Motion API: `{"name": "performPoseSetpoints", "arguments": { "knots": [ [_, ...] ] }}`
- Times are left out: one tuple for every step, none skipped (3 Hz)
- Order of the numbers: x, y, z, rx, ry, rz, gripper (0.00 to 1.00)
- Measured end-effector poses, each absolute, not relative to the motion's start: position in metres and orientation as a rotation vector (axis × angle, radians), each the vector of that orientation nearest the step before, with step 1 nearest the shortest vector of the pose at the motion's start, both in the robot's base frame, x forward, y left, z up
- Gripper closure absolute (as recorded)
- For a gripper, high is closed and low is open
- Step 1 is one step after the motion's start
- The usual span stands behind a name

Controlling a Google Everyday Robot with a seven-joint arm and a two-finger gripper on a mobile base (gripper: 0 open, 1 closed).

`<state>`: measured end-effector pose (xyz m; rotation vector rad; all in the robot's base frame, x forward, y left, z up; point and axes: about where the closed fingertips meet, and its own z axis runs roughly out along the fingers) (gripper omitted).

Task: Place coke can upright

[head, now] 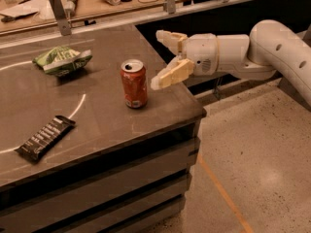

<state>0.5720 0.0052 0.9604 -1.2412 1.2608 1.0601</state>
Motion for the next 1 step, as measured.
{"name": "performPoseSetpoints", "arguments": {
  "knots": [
    [0.572,0.0042,0.9612,-1.243,1.261,1.059,0.0]
  ]
}}
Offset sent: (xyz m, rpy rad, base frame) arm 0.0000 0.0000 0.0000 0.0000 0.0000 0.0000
